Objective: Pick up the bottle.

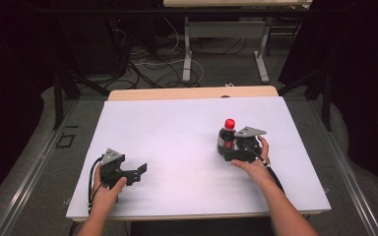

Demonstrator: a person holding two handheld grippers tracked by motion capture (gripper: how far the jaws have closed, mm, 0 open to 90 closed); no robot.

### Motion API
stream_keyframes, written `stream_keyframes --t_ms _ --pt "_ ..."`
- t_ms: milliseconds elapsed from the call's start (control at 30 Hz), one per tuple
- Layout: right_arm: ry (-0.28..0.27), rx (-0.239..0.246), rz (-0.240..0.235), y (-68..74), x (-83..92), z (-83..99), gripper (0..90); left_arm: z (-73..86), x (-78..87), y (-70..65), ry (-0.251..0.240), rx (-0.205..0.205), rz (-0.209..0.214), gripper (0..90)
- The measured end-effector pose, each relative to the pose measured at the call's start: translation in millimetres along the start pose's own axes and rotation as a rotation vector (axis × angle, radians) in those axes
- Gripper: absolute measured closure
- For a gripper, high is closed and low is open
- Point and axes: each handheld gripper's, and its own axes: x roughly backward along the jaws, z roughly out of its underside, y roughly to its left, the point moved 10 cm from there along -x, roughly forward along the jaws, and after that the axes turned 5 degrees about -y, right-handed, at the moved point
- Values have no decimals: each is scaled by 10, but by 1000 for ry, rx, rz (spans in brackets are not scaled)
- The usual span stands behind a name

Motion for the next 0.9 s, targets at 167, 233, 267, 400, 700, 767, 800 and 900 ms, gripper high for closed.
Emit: stream_keyframes --t_ms 167,233,267,400,700,767,800,900 --pt "-32 -27 -2 13 -111 -31 194 2 -1 2 0 1 2 5" --pt "-32 -31 4 0 -130 -34 210 3 -6 4 0 2 0 5" --pt "-32 -31 4 0 -130 -34 210 5 -7 1 1 3 0 5" --pt "-35 -42 2 -25 -175 -31 236 7 -10 -5 3 4 3 5" --pt "-41 -28 12 -23 -199 -60 271 12 -14 -1 6 4 3 6" --pt "-45 -18 18 -27 -199 -66 273 13 -15 -1 7 3 4 5" --pt "-39 -19 18 -27 -191 -63 276 13 -15 0 7 4 3 5" --pt "-41 -14 17 -25 -189 -65 279 15 -13 5 8 5 3 5"
